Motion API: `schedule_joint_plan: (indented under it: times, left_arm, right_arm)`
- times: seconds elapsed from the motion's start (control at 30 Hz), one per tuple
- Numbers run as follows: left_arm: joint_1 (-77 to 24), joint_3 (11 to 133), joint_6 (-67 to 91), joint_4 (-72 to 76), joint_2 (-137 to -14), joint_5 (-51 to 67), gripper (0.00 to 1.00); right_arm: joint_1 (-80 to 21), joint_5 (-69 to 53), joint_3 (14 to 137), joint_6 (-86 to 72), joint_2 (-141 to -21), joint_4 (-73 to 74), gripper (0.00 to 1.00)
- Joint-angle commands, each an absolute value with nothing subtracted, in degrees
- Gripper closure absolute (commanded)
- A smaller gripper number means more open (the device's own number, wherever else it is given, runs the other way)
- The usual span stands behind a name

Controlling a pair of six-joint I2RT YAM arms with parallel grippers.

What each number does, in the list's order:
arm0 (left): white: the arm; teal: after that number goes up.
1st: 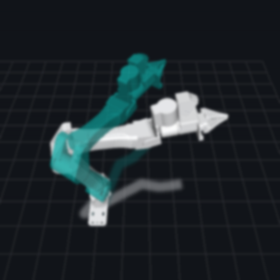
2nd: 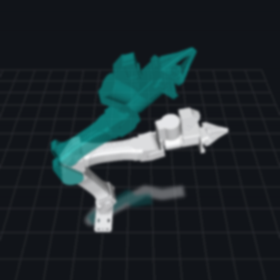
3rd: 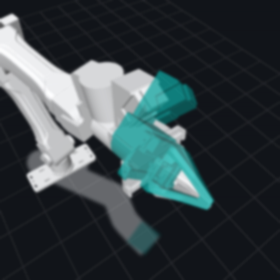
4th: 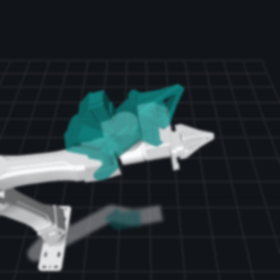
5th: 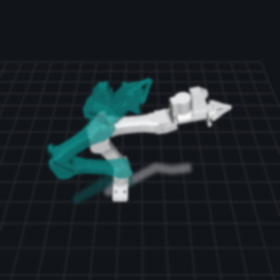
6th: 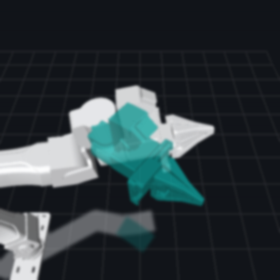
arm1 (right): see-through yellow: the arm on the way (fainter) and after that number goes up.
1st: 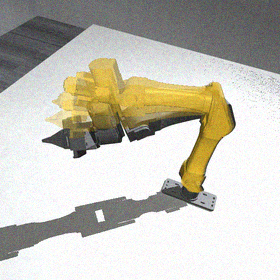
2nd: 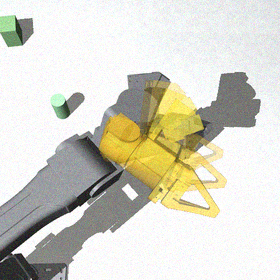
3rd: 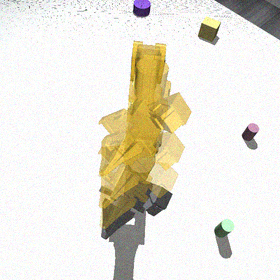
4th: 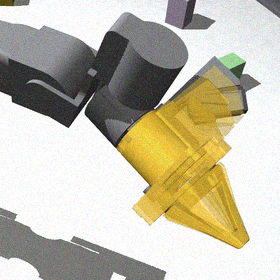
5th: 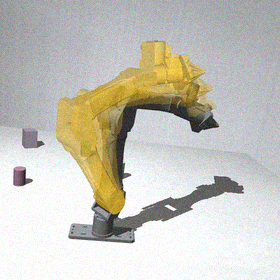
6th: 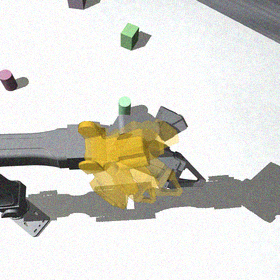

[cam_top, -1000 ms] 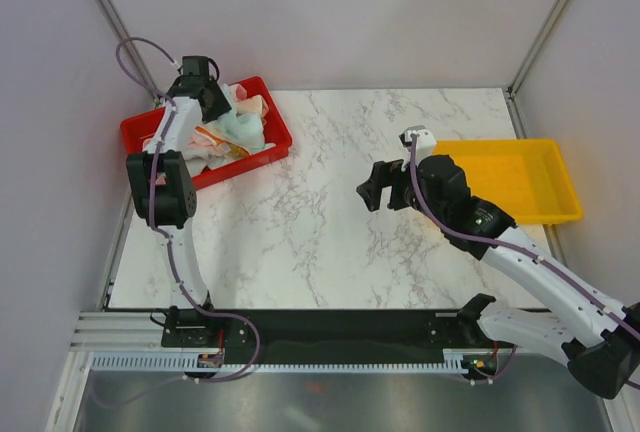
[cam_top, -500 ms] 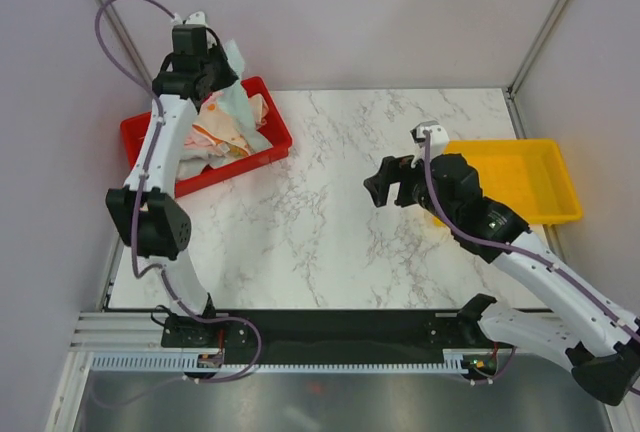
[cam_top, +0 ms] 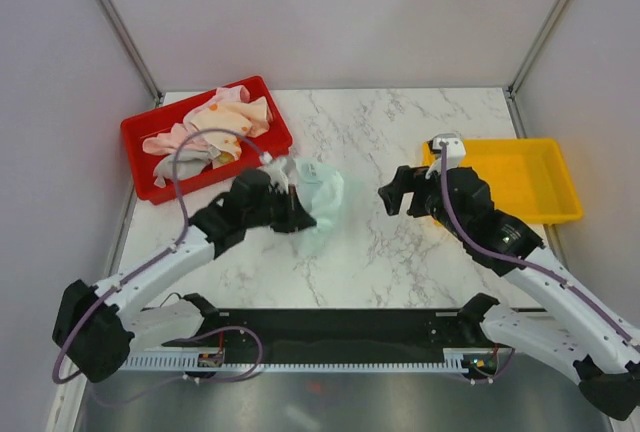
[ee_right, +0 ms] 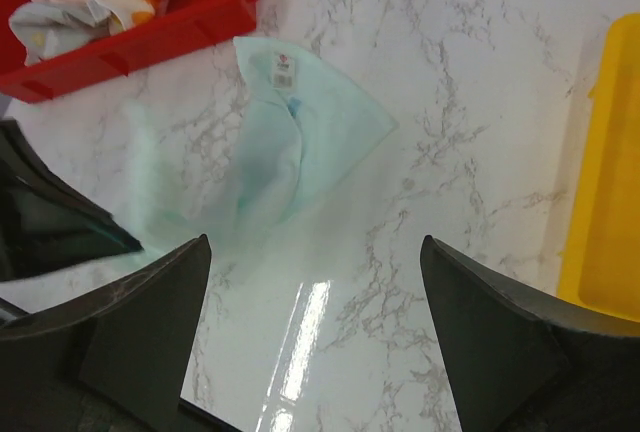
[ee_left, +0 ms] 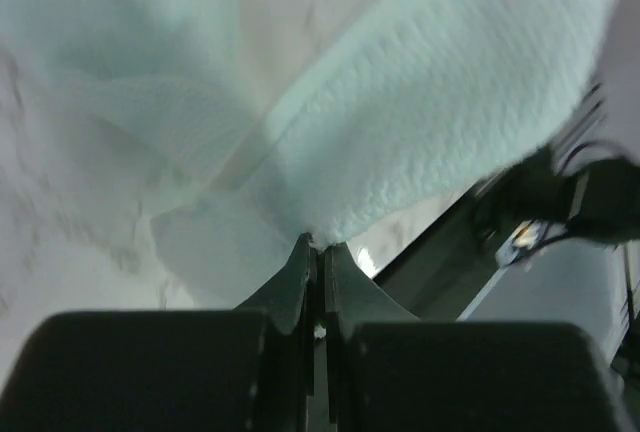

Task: Fold and stack the towels
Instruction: Move the towel to the center of the board

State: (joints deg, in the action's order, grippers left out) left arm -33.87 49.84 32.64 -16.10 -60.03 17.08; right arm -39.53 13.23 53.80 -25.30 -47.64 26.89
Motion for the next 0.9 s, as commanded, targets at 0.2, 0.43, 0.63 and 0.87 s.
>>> schedule_joint_plan:
  times: [0.2,0.43,0.63,0.87]
  left_arm:
    - [-42.10,32.08,41.48,-9.67,-64.25,16.79,0.98]
    - [-40.09,41.91,36.39,-19.41,-62.49,4.22,0.29]
    - [-35.51,40.52,37.70,-18.81,-61.44,8.62,0.29]
    - [-34.45,38.59,39.64,-25.48,-62.32,5.99,0.34]
  right_arm:
    - [-39.55,3.70,45.28,-26.81,-55.27,23.74,0.10]
    - [-39.55,-8.32,37.28,-31.19,-63.89,4.97,0.30]
    - [-39.90,-13.62,31.99,-38.05,-69.52,-9.92,0.32]
    - [-43.50,-8.64,29.54,-42.01,-68.04,-7.12,0.33]
